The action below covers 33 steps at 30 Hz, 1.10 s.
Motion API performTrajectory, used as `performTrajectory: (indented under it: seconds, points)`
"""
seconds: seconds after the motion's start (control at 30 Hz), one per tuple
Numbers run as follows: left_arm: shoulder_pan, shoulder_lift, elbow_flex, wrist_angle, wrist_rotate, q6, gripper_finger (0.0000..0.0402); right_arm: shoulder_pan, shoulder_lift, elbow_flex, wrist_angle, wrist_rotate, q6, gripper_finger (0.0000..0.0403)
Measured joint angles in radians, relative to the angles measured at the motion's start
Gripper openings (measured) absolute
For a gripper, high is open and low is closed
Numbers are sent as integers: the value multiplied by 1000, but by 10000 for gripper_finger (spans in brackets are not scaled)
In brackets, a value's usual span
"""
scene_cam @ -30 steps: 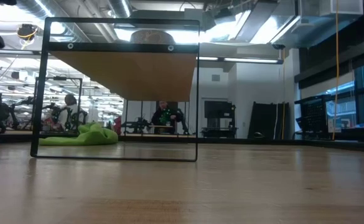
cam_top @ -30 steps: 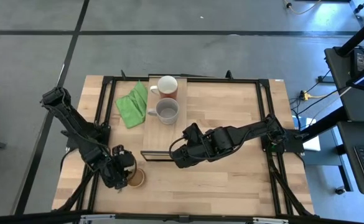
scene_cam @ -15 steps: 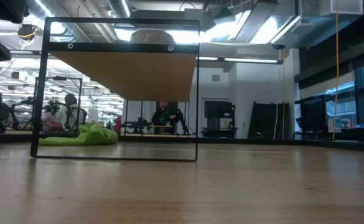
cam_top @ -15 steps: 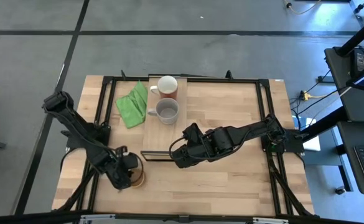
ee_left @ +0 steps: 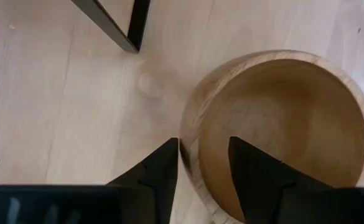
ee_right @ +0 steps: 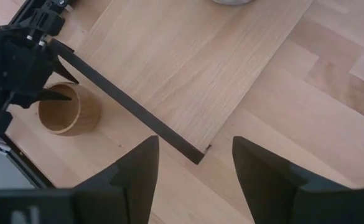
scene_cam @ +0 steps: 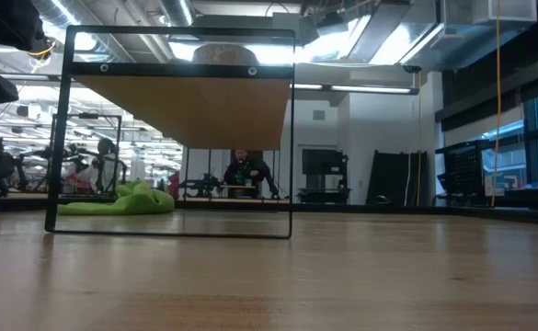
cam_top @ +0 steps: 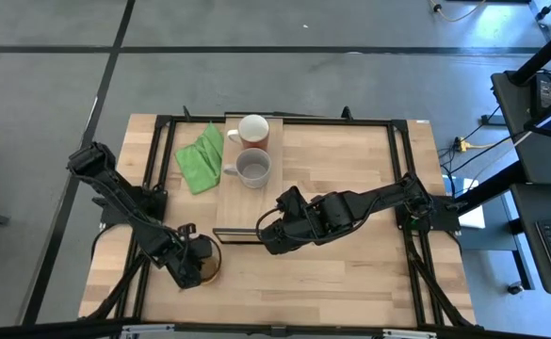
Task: Stack small to large cups/mugs on shelf
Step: Put the brown mug on the shelf
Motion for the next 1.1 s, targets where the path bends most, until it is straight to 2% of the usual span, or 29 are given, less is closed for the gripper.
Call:
performTrajectory:
  seconds: [0.13,0.3,0.53,0.67,0.8,0.93,1.1]
  points:
    - [0,0,0,-3,7,3,97,0,0,0,0,-3,1,206]
    - [0,0,-1,-8,17,2,20,0,0,0,0,-3,1,206]
    - [1,-10,-1,-7,29,1,17,0,0,0,0,-3,2,206]
    - [8,-65,22,-39,60,-2,15,5,0,0,0,-3,3,206]
    - [8,-142,118,-146,57,-5,15,15,0,0,-4,-4,8,206]
    - [9,-180,270,-319,18,-8,15,34,0,0,-5,1,11,206]
    - [51,-180,478,-519,-63,-2,15,72,0,0,-37,91,62,206]
